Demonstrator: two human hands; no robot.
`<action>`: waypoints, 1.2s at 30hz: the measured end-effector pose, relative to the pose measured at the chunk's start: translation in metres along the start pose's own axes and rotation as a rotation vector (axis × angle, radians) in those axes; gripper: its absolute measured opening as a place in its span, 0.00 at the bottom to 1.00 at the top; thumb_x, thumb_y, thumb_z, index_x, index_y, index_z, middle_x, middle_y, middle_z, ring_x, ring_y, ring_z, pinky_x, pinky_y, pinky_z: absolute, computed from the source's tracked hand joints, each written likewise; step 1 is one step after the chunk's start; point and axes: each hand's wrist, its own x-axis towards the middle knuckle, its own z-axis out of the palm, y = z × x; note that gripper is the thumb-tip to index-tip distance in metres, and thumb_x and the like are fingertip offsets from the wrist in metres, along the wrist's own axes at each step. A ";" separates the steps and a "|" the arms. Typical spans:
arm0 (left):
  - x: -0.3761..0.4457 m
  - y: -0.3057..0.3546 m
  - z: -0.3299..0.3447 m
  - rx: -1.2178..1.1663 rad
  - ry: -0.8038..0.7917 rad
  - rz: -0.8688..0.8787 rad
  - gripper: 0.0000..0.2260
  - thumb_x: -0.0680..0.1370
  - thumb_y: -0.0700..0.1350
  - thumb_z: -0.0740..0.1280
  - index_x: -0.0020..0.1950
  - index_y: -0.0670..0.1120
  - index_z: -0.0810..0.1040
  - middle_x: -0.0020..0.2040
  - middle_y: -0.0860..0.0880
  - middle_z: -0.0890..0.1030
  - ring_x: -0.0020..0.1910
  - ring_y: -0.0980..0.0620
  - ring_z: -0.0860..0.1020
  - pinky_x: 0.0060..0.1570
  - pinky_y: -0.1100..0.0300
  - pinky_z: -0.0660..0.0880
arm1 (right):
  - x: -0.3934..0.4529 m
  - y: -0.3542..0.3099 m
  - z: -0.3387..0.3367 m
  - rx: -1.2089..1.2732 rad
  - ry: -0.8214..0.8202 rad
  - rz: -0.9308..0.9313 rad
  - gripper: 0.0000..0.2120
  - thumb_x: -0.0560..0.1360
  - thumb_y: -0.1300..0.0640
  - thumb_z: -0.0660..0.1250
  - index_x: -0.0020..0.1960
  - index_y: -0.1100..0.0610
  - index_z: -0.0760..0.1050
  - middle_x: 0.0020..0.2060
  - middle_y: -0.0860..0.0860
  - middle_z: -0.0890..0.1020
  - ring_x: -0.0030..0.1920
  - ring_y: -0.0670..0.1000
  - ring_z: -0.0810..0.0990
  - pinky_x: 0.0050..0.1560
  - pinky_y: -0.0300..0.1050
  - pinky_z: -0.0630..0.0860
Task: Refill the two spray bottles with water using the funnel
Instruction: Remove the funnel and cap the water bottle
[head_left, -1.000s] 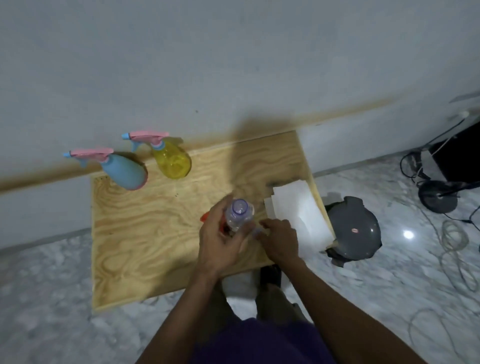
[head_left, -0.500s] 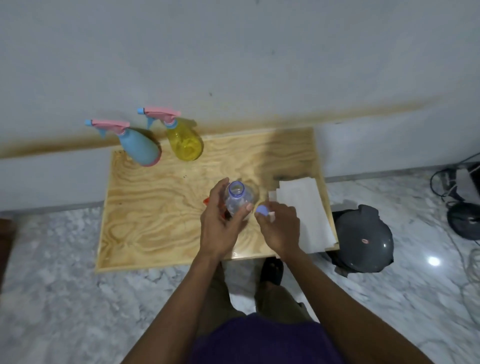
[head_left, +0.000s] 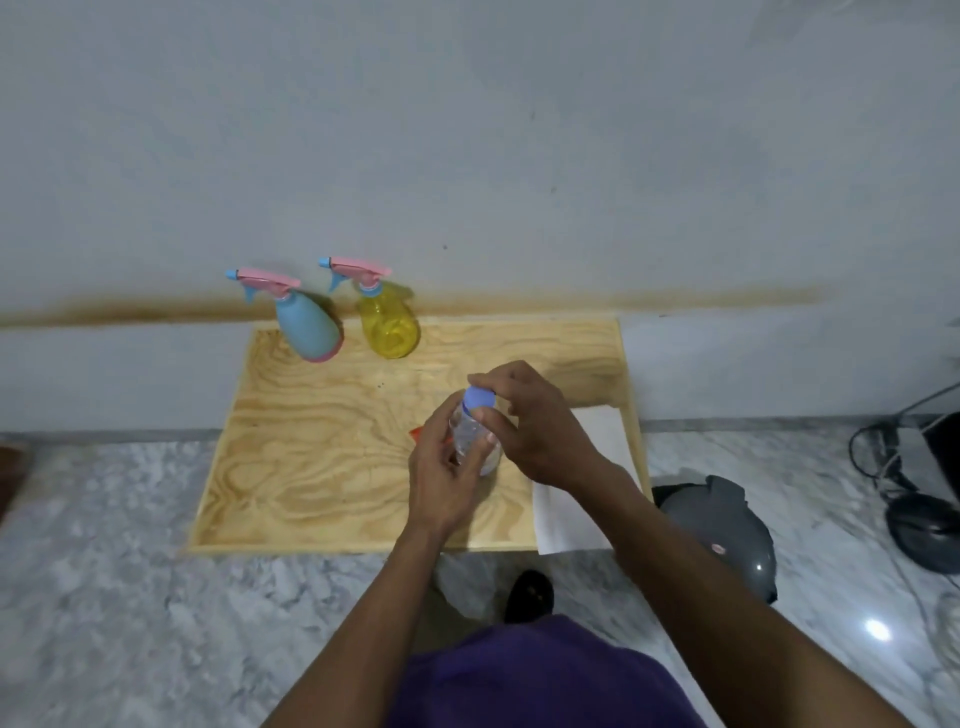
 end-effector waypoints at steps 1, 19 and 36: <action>0.001 -0.002 -0.001 0.002 -0.005 -0.006 0.27 0.73 0.57 0.70 0.72 0.56 0.71 0.66 0.51 0.79 0.62 0.58 0.79 0.59 0.51 0.80 | 0.000 0.001 0.001 0.004 -0.003 -0.003 0.18 0.78 0.62 0.68 0.67 0.60 0.77 0.57 0.55 0.77 0.55 0.52 0.78 0.55 0.49 0.77; 0.004 -0.015 -0.003 0.020 -0.017 -0.023 0.29 0.72 0.58 0.70 0.72 0.57 0.70 0.65 0.49 0.80 0.61 0.53 0.80 0.58 0.48 0.80 | 0.007 -0.002 0.002 -0.093 -0.061 -0.063 0.16 0.77 0.56 0.69 0.63 0.59 0.78 0.57 0.55 0.81 0.56 0.54 0.78 0.55 0.42 0.71; 0.003 -0.014 0.001 -0.032 -0.010 -0.041 0.28 0.73 0.54 0.72 0.73 0.54 0.72 0.61 0.49 0.82 0.57 0.55 0.82 0.55 0.55 0.80 | 0.013 0.003 -0.004 -0.137 -0.196 -0.092 0.17 0.80 0.54 0.67 0.67 0.57 0.75 0.57 0.53 0.75 0.54 0.51 0.74 0.53 0.44 0.70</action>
